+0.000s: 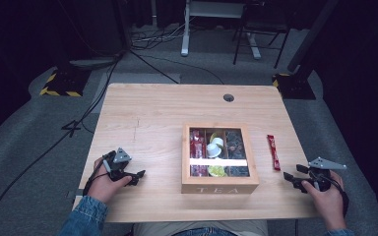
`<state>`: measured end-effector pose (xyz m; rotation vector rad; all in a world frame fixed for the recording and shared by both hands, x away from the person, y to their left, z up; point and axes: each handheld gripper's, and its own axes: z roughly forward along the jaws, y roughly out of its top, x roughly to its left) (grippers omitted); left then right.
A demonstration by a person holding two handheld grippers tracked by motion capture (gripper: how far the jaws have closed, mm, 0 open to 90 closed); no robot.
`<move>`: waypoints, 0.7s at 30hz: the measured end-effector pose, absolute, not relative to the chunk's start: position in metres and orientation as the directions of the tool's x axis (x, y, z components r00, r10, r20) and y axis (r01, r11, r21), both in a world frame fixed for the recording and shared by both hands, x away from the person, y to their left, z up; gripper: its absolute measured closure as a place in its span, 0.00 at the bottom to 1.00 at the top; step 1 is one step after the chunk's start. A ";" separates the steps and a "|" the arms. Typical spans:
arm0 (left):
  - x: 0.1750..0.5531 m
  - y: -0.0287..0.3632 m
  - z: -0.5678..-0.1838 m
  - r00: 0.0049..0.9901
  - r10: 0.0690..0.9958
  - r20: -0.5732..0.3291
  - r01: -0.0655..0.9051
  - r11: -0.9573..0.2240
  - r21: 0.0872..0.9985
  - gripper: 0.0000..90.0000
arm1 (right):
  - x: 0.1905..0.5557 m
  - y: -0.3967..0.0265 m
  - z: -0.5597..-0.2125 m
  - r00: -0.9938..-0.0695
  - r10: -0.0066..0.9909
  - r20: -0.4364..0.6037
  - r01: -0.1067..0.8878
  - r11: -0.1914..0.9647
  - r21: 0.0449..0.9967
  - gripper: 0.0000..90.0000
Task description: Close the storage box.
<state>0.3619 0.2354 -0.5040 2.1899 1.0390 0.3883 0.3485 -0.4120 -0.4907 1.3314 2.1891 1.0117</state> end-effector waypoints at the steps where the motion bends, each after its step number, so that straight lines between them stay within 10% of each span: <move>1: 0.362 0.235 -0.504 0.638 0.770 -0.018 0.569 -0.456 0.684 0.14 | 0.349 -0.411 -0.492 -0.478 0.878 0.037 0.599 0.295 0.744 0.32; 21: 0.363 0.235 -0.504 0.638 0.770 -0.016 0.570 -0.458 0.683 0.13 | 0.352 -0.407 -0.504 -0.476 0.880 -0.002 0.600 0.326 0.731 0.13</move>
